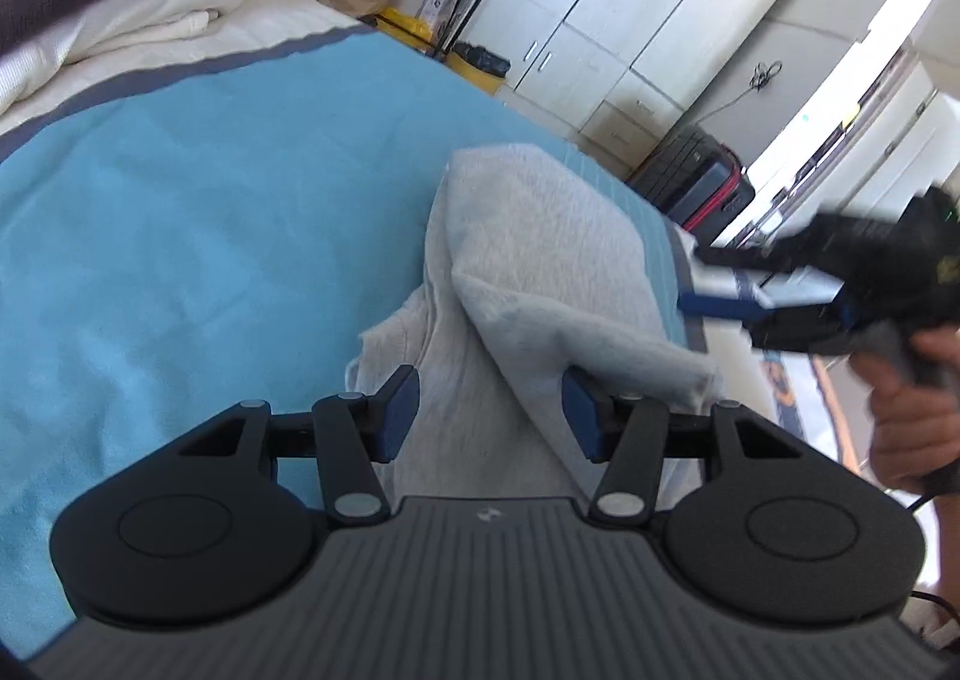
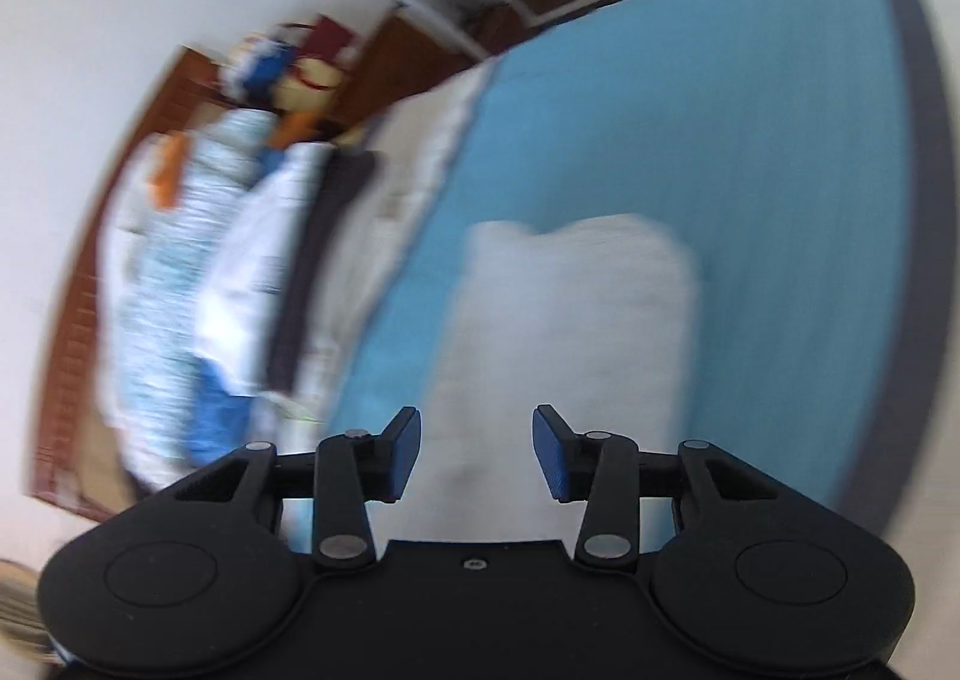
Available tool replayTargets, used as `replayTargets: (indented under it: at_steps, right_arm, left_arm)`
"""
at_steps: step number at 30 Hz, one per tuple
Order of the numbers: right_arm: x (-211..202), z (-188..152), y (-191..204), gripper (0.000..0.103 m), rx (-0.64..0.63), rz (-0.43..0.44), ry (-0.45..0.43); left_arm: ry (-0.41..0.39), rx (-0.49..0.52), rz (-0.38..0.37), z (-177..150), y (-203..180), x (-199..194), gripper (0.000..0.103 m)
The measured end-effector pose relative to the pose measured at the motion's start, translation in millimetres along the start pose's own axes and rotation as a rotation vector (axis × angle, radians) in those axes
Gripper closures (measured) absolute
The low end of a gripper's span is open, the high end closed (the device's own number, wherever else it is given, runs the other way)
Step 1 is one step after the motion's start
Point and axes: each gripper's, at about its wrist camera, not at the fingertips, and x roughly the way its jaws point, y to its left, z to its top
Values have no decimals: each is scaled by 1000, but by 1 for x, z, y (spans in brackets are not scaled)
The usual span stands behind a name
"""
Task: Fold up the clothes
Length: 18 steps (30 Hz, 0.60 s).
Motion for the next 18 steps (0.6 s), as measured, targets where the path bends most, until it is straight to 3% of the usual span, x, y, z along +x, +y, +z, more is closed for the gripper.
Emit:
replayTargets:
  at_steps: [6,8,11,14,15,18]
  right_arm:
    - [5,7,-12,56,-22,-140,-42]
    - [10,9,-7,56,-68,-199,-63]
    - [0,7,5,56,-170,-337,-153]
    - [-16,8,11,56,-228,-365,-203]
    - [-20,8,11,56,-225,-339,-210]
    - [-24,7,11,56,-236,-257,-210]
  left_arm:
    - [-14,-8,-63,9,3,-17,51]
    - [25,-37,-160,10,6,-17,51]
    - [30,-76,-235,11,6,-22,51]
    - [34,-136,-305,15,3,-27,47]
    - [47,-141,-312,16,1,-27,46]
    - [122,-19,-142,8,-14,-14,46]
